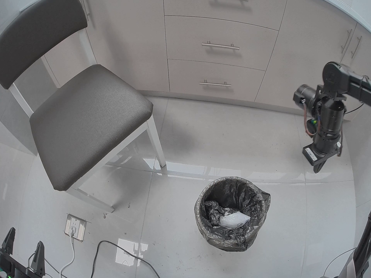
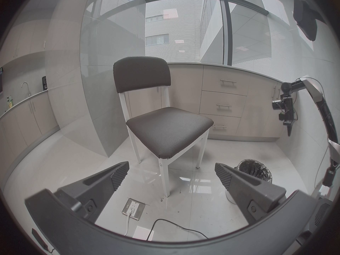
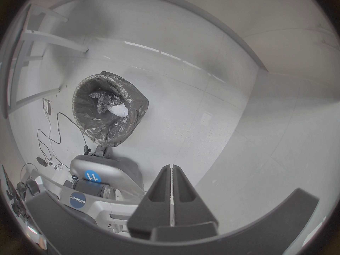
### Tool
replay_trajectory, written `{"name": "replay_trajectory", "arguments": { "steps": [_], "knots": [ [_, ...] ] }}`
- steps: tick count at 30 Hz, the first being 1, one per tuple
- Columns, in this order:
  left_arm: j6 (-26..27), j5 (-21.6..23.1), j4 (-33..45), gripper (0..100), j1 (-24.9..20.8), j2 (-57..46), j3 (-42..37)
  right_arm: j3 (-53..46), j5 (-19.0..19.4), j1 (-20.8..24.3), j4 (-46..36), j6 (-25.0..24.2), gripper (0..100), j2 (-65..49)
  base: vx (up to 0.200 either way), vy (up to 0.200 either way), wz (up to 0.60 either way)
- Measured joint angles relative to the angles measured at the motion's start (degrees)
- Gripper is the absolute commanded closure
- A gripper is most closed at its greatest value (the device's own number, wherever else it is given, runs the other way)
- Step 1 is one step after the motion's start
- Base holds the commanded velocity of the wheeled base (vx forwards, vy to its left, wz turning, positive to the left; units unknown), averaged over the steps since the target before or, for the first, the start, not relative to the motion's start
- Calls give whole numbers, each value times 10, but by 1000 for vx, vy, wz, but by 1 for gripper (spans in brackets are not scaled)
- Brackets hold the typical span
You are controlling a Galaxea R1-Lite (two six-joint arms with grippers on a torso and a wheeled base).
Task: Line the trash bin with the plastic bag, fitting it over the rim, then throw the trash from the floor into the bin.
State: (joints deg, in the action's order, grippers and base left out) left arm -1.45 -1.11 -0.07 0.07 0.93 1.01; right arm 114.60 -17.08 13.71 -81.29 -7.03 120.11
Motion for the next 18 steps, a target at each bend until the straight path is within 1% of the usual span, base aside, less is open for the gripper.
{"name": "replay_trajectory", "arguments": {
  "steps": [4, 9, 18],
  "knots": [
    [0, 0, 0, 0, 0, 0, 0, 0, 3, -20, -34, -4, 100, -53, 0, 0, 0],
    [0, 0, 0, 0, 0, 0, 0, 0, 5, -35, -50, -5, 100, -123, 0, 0, 0],
    [0, 0, 0, 0, 0, 0, 0, 0, 2, -41, -58, -4, 100, -263, 0, 0, 0]
  ]
}}
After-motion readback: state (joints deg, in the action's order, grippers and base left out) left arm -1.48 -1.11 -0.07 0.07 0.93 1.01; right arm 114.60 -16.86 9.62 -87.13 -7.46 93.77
